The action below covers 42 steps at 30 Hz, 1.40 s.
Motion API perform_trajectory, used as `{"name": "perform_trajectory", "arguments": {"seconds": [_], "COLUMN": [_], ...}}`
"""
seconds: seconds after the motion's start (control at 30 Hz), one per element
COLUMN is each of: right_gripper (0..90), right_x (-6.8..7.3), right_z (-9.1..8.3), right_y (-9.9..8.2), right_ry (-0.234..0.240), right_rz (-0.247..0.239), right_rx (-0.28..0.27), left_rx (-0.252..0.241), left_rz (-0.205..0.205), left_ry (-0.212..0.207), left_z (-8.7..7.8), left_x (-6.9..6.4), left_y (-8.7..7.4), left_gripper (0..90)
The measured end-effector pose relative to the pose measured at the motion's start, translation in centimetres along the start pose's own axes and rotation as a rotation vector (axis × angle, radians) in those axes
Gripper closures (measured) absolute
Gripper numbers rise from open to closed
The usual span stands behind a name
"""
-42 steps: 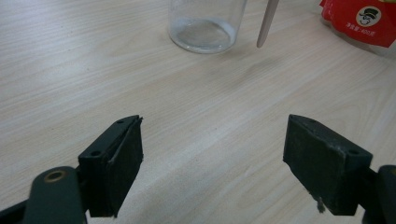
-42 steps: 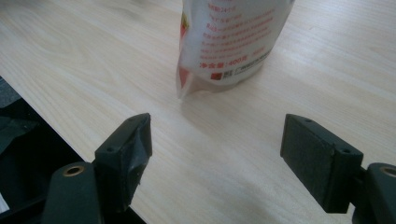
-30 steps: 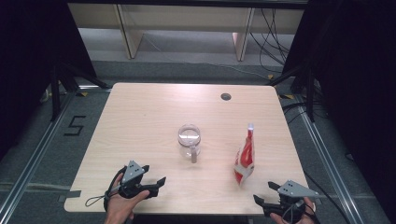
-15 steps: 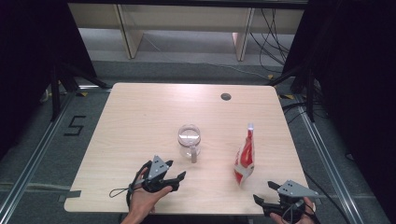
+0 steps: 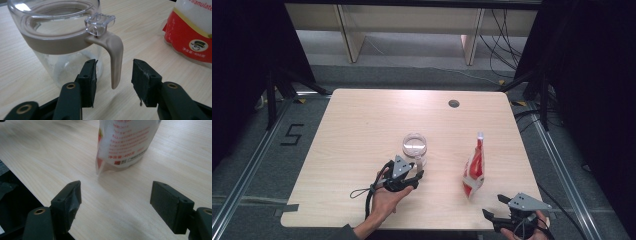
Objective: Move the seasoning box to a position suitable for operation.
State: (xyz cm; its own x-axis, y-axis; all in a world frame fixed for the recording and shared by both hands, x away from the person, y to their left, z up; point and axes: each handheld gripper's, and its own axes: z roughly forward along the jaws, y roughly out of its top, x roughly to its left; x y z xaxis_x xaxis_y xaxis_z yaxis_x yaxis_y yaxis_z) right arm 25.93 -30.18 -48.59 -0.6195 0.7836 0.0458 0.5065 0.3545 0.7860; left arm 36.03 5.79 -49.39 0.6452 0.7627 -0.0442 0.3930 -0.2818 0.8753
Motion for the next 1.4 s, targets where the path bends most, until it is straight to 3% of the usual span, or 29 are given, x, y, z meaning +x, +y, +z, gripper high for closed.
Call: {"name": "perform_trajectory", "arguments": {"seconds": [0.17, 0.3, 0.4, 0.47, 0.5, 0.57, 0.67, 0.73, 0.87, 0.9, 0.93, 1.0, 1.03, 1.07, 1.23, 1.27, 1.33, 1.4], "right_gripper": [25.8, 25.8, 25.7, 25.8, 25.8, 25.7, 25.8, 25.7, 25.8, 25.7, 25.8, 25.7, 25.7, 25.8, 25.7, 25.7, 25.7, 25.7], "right_x": [0.0, 0.0, 0.1, -0.1, 0.1, 0.2, -0.1, -0.1, -0.1, -0.2, -0.1, -0.1, 0.2, 0.0, 0.2, -0.1, -0.1, -0.1], "right_z": [0.0, 0.2, 0.1, 0.2, 0.1, 0.1, 0.2, 0.1, 0.2, 0.2, 0.2, 0.2, 0.2, 0.3, 0.2, 0.2, 0.2, 0.3], "right_y": [0.0, 0.0, 0.0, -0.1, -0.1, -0.1, -0.1, -0.1, -0.2, -0.1, -0.1, -0.1, -0.1, -0.1, -0.1, -0.1, -0.1, -0.1], "right_ry": [0.002, 0.018, 0.012, 0.005, 0.011, 0.022, 0.011, 0.012, 0.015, 0.016, 0.016, 0.020, 0.028, 0.028, 0.022, 0.020, 0.020, 0.027], "right_rz": [-0.005, -0.006, -0.006, -0.019, 0.009, 0.027, -0.005, -0.002, 0.001, -0.005, -0.004, 0.006, 0.037, 0.007, 0.028, -0.003, 0.000, 0.001], "right_rx": [0.000, 0.007, 0.006, 0.005, 0.011, 0.015, 0.003, -0.001, 0.007, 0.003, 0.002, 0.011, 0.018, 0.008, 0.017, 0.008, 0.009, 0.006], "left_rx": [0.004, -0.002, -0.001, 0.000, 0.004, 0.003, 0.015, 0.025, 0.031, 0.034, 0.027, 0.035, 0.034, 0.046, 0.040, 0.038, 0.035, 0.039], "left_rz": [0.014, 0.010, 0.032, -0.008, -0.012, -0.008, 0.000, 0.010, 0.025, 0.029, 0.004, 0.027, 0.041, 0.057, 0.036, 0.019, 0.013, 0.043], "left_ry": [0.009, -0.018, -0.018, -0.037, -0.038, -0.055, -0.065, -0.076, -0.069, -0.059, -0.062, -0.046, -0.044, -0.038, -0.007, 0.003, 0.027, 0.041], "left_z": [0.7, 1.1, 1.2, 1.1, 1.0, 0.9, 0.2, -0.4, -1.9, -2.2, -2.4, -2.9, -3.1, -3.3, -3.7, -3.8, -3.9, -3.9], "left_x": [0.0, -0.1, 0.0, 0.2, 0.3, 0.5, 0.9, 1.4, 2.5, 2.7, 2.8, 3.2, 3.3, 3.6, 4.3, 4.5, 4.7, 4.6], "left_y": [0.1, 0.2, 0.3, 0.2, 0.2, 0.1, -0.1, -0.3, -1.0, -1.1, -1.3, -1.5, -1.6, -1.6, -2.1, -2.2, -2.1, -1.7], "left_gripper": [63.1, 71.2, 76.2, 77.5, 78.0, 78.0, 77.4, 76.5, 74.4, 74.0, 73.6, 73.0, 72.8, 72.5, 68.4, 66.9, 62.8, 60.4]}}
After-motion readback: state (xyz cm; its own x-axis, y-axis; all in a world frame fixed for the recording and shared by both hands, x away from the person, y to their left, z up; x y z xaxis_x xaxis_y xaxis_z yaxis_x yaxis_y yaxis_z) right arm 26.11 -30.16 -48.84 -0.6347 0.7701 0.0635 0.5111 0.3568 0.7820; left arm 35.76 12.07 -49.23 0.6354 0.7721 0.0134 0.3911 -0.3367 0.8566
